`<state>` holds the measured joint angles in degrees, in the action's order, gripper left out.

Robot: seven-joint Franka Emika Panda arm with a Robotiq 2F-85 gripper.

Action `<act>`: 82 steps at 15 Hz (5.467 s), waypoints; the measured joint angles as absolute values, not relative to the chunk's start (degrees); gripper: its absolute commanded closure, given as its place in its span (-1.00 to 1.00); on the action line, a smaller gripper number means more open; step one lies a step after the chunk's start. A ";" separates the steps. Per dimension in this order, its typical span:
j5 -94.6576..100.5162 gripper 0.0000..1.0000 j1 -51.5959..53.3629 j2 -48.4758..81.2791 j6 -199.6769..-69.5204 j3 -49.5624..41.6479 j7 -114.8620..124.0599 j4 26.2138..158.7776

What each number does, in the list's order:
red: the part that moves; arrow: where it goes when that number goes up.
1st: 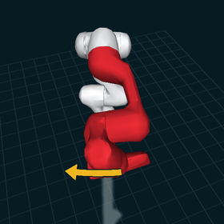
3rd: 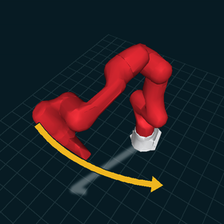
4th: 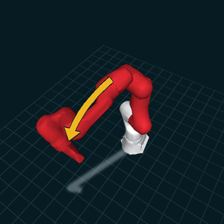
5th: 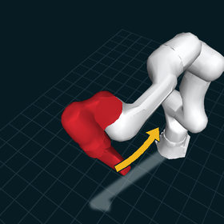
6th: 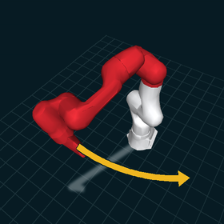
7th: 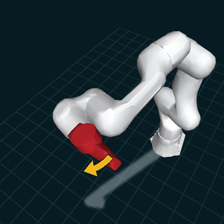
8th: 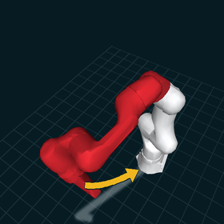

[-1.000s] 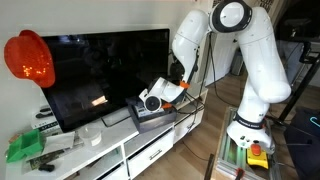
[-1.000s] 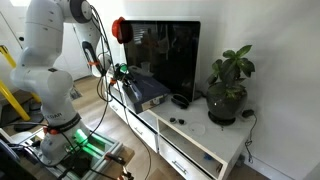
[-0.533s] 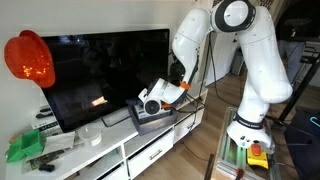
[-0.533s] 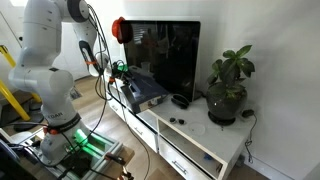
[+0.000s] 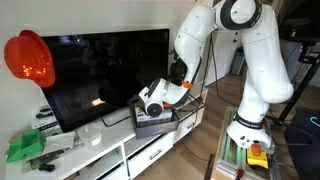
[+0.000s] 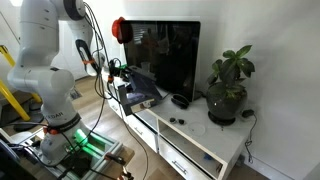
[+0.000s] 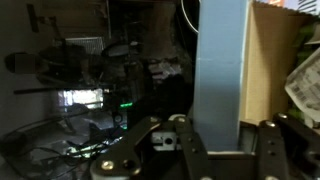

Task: Remove the lid from the box and put it on the cabinet

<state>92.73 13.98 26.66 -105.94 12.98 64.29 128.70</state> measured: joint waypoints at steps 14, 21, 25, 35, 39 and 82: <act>95.74 1.00 14.06 27.06 -96.51 12.95 71.55 127.80; 98.20 1.00 14.06 28.08 -89.06 12.79 72.84 127.68; 98.46 1.00 14.05 29.08 -85.06 12.57 73.41 126.86; 99.51 1.00 13.15 30.48 -78.62 10.83 73.66 125.94; 99.40 1.00 13.11 29.11 -78.60 12.06 73.19 128.34; 114.77 1.00 31.45 31.69 -62.83 22.66 70.48 125.51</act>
